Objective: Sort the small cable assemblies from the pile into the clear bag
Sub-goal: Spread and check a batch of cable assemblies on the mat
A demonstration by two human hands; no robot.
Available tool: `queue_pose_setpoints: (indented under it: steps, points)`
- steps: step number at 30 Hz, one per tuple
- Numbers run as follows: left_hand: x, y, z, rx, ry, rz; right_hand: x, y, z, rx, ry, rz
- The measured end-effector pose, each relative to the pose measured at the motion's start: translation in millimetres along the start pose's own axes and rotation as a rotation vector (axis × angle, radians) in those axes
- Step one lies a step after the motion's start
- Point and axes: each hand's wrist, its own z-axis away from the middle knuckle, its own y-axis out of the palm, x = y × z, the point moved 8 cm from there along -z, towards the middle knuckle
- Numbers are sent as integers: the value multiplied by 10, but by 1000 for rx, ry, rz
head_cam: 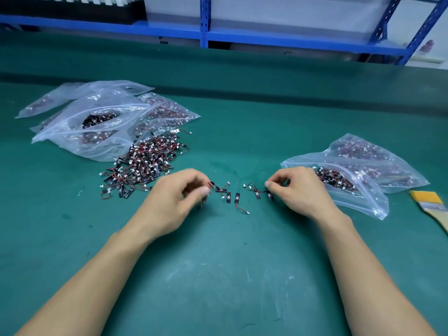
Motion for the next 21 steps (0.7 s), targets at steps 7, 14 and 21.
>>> queue_pose_setpoints:
  steps: [7,14,21]
  points:
    - [147,199,105,127,-243,268,-24,21,-12,4,8,-22]
    - [183,253,114,191,-277,331,-47,5,-16,-20,11,-62]
    - [157,226,115,189,-271,294,-20,-34,-10,-67,0,-71]
